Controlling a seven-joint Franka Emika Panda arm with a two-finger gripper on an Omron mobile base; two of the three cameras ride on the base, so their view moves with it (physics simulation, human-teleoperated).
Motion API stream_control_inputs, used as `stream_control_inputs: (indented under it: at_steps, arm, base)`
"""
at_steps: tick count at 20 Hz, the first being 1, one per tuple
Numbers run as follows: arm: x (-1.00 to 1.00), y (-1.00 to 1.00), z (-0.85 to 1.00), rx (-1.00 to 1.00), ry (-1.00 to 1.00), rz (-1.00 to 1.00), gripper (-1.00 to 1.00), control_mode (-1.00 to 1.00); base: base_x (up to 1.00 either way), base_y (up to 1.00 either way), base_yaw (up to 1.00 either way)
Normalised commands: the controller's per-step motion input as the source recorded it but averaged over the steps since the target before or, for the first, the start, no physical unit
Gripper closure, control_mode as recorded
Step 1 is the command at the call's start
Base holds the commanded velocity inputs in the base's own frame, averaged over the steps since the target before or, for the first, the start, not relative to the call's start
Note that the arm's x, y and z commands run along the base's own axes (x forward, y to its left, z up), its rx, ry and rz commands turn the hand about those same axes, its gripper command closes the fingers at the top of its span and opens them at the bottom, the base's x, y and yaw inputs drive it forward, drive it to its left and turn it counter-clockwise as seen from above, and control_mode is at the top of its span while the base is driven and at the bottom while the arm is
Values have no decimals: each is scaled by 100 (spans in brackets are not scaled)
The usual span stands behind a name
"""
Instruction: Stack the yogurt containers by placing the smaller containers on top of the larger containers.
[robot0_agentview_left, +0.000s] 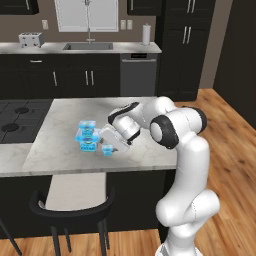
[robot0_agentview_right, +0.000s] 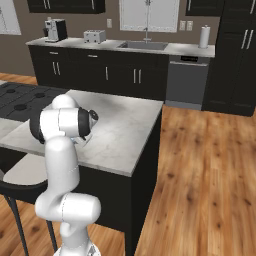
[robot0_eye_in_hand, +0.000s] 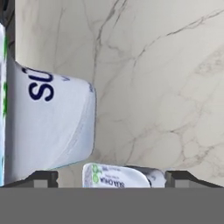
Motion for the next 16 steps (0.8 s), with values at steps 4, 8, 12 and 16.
stream_control_inputs:
  at_steps: [4,8,12,16]
  arm:
    - [0,-15,-39,0,0,0,-100,-100]
    - [0,-17,-35,0,0,0,-100,-100]
    - [0,-19,-28,0,0,0,100,-100]
    - [0,-21,-27,0,0,0,100,-100]
  base:
    - [0,0,0]
    - [0,0,0]
    - [0,0,0]
    - [0,0,0]
